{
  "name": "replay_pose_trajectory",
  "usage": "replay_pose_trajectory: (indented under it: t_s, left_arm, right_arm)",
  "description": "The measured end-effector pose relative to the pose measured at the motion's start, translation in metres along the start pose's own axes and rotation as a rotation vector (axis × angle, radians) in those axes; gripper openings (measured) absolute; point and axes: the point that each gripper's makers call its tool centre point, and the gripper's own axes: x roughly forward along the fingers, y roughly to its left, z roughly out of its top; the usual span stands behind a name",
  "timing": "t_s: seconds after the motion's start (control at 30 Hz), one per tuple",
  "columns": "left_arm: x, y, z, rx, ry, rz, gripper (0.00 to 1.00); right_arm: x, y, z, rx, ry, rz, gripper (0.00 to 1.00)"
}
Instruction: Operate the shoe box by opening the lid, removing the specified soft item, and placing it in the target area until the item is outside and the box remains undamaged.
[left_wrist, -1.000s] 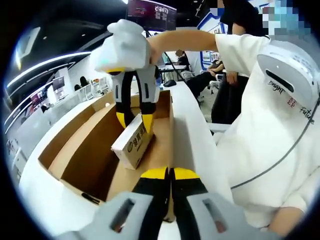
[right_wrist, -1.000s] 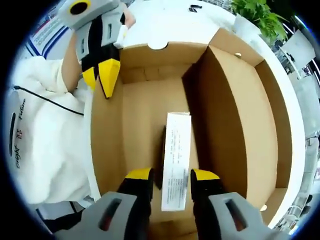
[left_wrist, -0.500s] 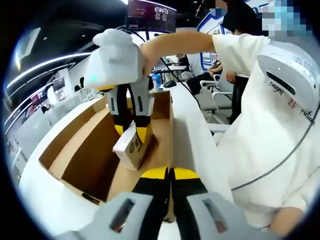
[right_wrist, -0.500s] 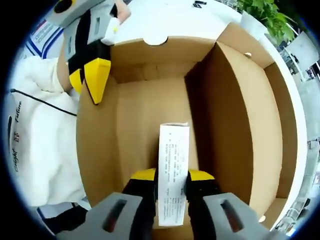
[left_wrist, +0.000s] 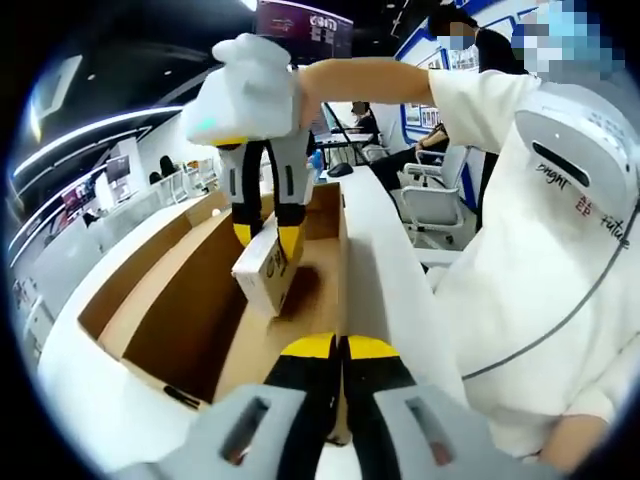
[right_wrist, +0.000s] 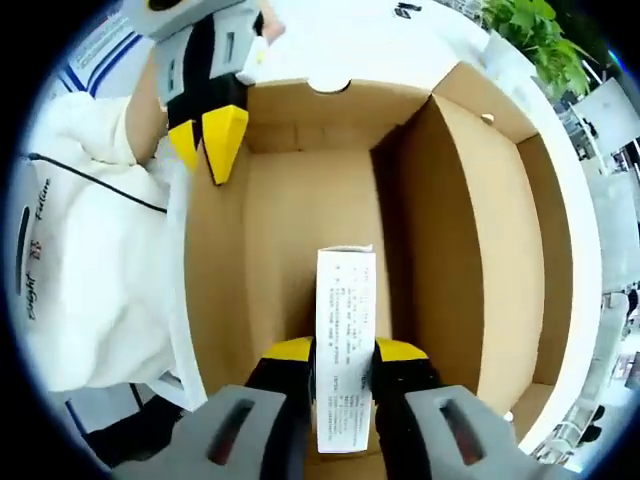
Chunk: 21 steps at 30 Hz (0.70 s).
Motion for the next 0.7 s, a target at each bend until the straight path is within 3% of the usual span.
replay_pose_trajectory:
  t_s: [0.3,0.4,0.7]
  left_arm:
    - [0.0,0.0,0.0,-0.008,-0.001,-0.011,0.01]
    - [0.0,-0.001,0.0,-0.008,-0.001,-0.016,0.01]
    - [0.0,-0.001,-0.001,-0.012,0.002,-0.019,0.01]
  right_arm:
    - [-0.033,-0.002,-0.013,-0.007,-0.001,-0.029,0.2]
    - [-0.042,-0.01,-0.014,0.012,-0.016,-0.08,0.2]
    - [-0.057,-0.003,-0.035,0.005,0.022,-0.079,0.2]
